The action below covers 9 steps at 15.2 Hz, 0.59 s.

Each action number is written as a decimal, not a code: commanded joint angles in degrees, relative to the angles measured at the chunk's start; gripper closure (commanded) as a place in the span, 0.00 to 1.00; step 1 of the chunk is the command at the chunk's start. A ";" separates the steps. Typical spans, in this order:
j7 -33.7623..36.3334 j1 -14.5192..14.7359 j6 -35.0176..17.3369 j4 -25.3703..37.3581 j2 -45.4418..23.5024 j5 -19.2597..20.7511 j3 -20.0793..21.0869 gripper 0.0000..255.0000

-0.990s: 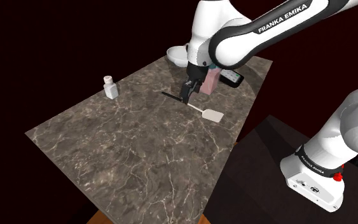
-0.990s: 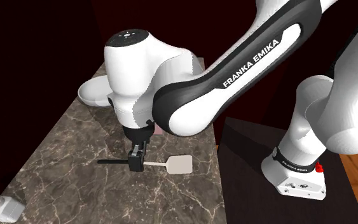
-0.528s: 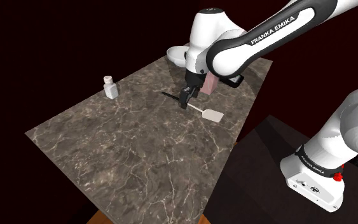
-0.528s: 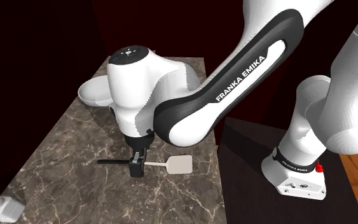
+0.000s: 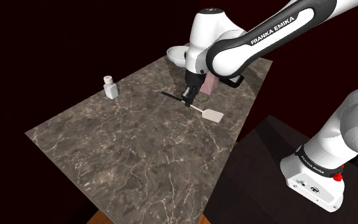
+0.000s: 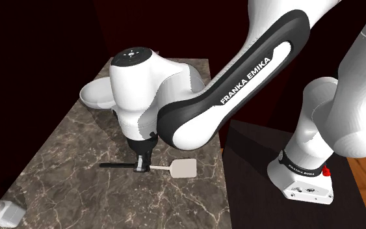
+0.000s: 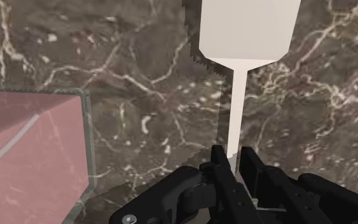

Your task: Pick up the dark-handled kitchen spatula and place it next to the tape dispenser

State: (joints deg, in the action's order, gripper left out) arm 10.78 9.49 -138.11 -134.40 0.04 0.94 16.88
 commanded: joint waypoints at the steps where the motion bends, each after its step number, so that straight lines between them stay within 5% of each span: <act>1: 0.00 0.00 0.00 0.00 0.00 0.00 0.00 1.00; 9: -0.35 0.00 1.55 0.55 1.05 -0.47 -0.01 1.00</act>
State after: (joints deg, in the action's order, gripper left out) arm 10.55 9.48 -137.22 -134.07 0.64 0.67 16.87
